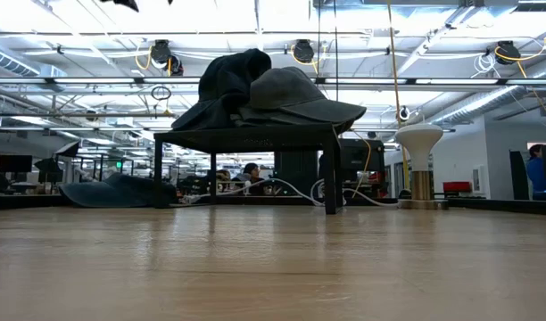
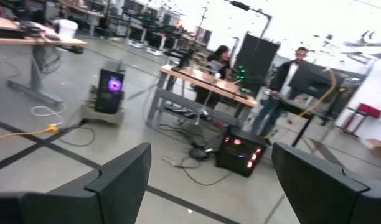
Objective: Pick & Place hat
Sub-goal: Stack the blue cap on the stacked blue cap on the shelf
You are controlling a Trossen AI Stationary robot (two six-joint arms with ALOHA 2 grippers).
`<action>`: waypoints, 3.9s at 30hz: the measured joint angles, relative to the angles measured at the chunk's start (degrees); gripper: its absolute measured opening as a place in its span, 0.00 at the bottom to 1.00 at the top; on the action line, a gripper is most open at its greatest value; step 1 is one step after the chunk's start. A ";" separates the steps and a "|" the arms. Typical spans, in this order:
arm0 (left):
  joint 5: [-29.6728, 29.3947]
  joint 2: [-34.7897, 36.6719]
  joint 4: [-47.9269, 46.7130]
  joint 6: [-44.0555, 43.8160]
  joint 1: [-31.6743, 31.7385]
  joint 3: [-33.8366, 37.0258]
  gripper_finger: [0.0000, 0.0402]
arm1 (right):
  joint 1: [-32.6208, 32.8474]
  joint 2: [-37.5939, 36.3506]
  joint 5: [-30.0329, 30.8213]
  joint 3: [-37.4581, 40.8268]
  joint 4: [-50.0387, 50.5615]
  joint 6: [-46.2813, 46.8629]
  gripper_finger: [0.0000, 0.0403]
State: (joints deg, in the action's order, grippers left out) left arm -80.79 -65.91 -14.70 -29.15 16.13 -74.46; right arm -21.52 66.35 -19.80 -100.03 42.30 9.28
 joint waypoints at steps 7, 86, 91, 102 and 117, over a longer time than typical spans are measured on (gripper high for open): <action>16.88 -1.59 -2.34 6.75 16.81 0.00 0.83 | 0.00 0.06 -1.46 0.00 1.33 -7.30 0.50; 76.12 -12.83 -45.42 -53.09 36.09 17.99 0.03 | 0.00 -0.16 -1.53 11.45 -6.95 -16.20 0.50; 71.69 -5.06 -45.46 -58.70 35.60 17.99 0.01 | 0.00 -0.16 -1.54 11.45 -7.40 -16.20 0.50; 56.40 8.34 -41.22 -67.38 33.06 17.96 0.01 | 0.00 -0.16 -1.57 11.45 -8.30 -16.33 0.50; 55.32 5.62 -20.77 -38.44 25.35 4.83 0.00 | 0.00 -0.09 3.43 11.00 -17.08 -3.91 0.50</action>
State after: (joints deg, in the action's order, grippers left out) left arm -25.47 -60.29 -35.47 -67.59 41.48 -69.63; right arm -21.52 66.26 -16.37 -89.03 25.22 5.37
